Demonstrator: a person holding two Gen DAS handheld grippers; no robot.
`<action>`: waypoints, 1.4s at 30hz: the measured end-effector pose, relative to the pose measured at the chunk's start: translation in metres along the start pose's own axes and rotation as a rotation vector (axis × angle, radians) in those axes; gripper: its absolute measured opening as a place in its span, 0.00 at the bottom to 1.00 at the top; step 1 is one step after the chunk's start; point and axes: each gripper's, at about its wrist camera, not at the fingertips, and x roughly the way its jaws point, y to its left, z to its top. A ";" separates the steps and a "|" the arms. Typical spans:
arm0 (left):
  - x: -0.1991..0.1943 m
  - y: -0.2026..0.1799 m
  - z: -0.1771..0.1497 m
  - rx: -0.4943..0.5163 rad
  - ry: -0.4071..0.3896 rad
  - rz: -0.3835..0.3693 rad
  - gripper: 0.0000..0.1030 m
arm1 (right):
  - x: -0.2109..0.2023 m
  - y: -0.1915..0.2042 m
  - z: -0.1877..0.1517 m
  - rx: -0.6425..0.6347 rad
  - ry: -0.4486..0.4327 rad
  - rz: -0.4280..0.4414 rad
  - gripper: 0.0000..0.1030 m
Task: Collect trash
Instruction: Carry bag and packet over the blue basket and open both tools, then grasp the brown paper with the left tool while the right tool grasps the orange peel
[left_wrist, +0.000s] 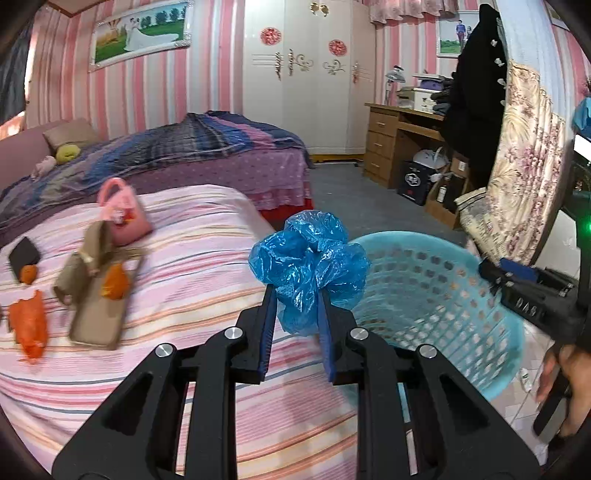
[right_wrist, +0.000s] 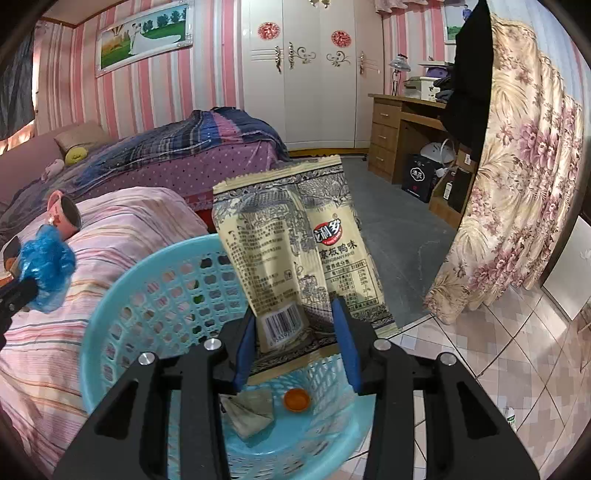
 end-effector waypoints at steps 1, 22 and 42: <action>0.004 -0.006 0.002 0.000 0.005 -0.014 0.20 | 0.002 -0.002 0.000 0.007 0.003 0.000 0.39; 0.020 0.001 0.021 -0.051 -0.005 0.067 0.91 | 0.001 -0.004 -0.003 0.001 -0.008 -0.001 0.40; -0.028 0.101 0.001 -0.107 -0.023 0.248 0.94 | -0.003 0.061 0.006 -0.037 -0.033 -0.023 0.86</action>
